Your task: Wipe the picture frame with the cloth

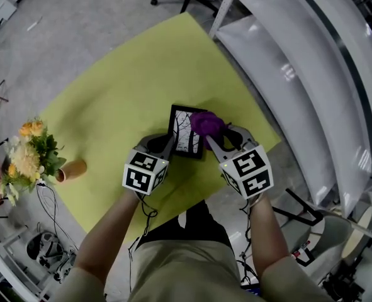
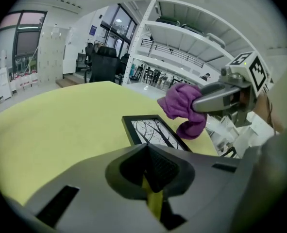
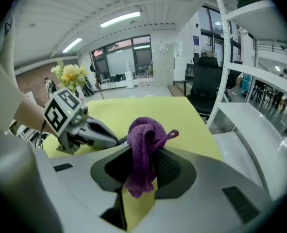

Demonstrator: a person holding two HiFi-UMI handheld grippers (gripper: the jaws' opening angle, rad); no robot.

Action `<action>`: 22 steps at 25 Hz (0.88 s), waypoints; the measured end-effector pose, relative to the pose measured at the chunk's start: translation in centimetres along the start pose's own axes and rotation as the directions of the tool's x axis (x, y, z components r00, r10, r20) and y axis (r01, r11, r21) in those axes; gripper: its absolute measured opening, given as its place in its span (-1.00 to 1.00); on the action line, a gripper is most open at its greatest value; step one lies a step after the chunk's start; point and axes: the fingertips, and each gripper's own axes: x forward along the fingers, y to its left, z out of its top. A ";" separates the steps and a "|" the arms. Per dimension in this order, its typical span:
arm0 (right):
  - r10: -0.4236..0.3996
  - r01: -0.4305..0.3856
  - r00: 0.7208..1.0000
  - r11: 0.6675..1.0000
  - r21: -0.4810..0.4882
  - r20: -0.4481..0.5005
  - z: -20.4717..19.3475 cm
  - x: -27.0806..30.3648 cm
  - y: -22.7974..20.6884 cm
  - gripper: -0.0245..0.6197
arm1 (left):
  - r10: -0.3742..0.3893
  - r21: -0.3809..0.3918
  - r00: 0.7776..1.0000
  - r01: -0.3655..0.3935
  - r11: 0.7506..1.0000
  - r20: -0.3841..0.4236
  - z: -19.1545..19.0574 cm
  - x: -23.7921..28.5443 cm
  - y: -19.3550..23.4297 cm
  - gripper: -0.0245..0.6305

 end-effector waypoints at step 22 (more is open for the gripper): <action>0.112 -0.102 0.986 0.991 0.088 -0.123 -5.2 3.7 7.0 -0.57 | -0.054 -0.041 0.998 0.053 0.998 -0.032 -1.9 -1.6 -0.1 -0.90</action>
